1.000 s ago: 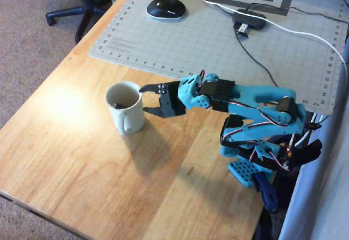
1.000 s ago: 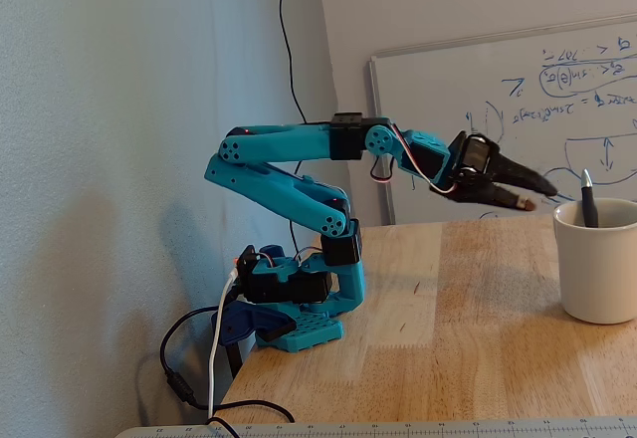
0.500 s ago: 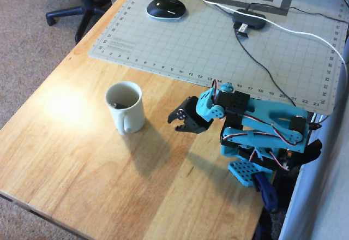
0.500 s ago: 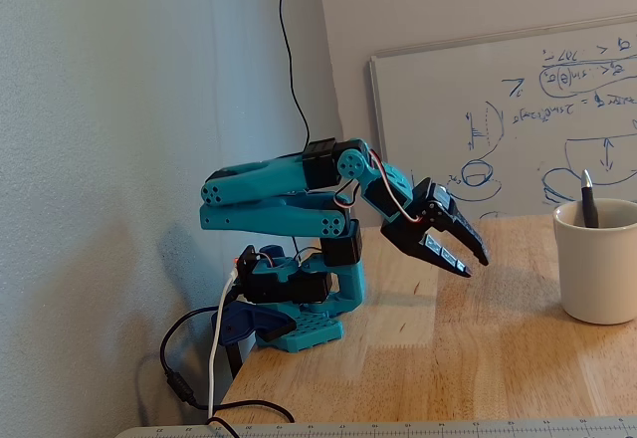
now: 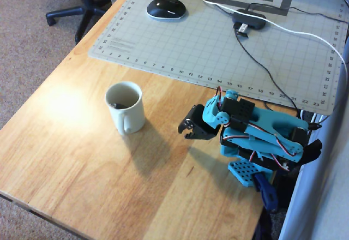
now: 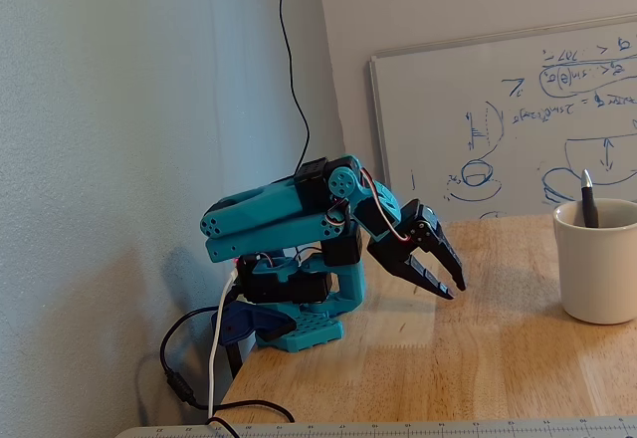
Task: Grasp a pen and put it in a mug.
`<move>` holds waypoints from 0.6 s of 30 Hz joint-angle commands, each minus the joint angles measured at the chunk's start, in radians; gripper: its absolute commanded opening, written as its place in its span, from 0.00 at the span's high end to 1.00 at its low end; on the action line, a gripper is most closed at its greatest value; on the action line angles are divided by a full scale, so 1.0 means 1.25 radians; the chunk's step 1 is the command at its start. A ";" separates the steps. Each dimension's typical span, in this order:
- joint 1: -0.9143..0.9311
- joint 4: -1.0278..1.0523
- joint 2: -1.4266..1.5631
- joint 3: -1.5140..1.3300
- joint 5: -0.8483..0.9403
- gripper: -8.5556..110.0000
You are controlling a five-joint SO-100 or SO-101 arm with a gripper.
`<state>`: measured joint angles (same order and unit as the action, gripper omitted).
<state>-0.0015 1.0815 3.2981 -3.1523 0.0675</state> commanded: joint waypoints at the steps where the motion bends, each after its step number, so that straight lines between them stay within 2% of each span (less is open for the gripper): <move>1: 0.007 0.043 0.022 0.011 0.060 0.88; 18: 0.000 0.056 0.026 0.011 0.063 0.88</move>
<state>-0.0015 1.1490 3.3211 -3.1523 0.1350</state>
